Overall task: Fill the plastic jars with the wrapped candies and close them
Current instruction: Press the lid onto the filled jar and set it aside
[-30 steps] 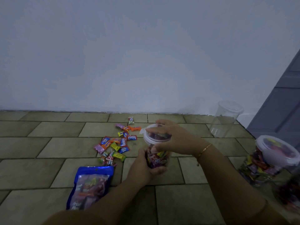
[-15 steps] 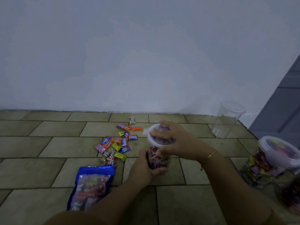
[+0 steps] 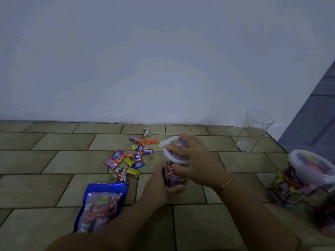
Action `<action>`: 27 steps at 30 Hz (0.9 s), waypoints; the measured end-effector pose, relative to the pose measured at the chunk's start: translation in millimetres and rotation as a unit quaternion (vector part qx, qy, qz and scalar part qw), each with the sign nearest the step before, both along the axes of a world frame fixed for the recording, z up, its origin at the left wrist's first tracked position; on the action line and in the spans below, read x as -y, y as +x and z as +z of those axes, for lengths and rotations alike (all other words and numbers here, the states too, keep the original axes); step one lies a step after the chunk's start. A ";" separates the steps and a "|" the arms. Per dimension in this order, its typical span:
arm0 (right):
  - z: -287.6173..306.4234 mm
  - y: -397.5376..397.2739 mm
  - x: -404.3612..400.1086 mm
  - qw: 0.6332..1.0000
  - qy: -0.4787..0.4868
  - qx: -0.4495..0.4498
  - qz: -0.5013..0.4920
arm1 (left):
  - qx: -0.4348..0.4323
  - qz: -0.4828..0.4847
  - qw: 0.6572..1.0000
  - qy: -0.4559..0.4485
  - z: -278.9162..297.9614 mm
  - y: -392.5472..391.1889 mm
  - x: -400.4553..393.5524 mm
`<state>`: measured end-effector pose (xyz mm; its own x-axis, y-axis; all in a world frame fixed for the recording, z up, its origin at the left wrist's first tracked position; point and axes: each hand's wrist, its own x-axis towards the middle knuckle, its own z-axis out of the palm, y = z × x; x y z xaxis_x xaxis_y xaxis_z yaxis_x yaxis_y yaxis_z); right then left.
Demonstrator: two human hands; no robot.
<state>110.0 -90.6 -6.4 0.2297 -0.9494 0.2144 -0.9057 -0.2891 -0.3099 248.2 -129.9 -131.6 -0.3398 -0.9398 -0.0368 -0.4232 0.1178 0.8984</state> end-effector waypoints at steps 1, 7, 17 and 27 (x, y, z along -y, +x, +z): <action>-4.0 1.8 -1.7 1.000 -0.021 0.011 -0.013 | 0.003 -0.002 1.000 -0.003 0.0 -0.5 -0.3; -8.4 5.6 -2.7 0.998 -0.054 0.014 -0.037 | -0.026 -0.029 0.999 0.032 5.8 2.7 -2.0; -4.4 7.0 -3.0 0.997 -0.018 0.047 -0.056 | -0.126 0.032 0.967 -0.219 53.6 4.2 -23.9; -12.4 7.1 3.7 0.982 -0.043 0.168 -0.069 | -0.225 0.039 0.966 -0.121 62.5 -5.4 -24.8</action>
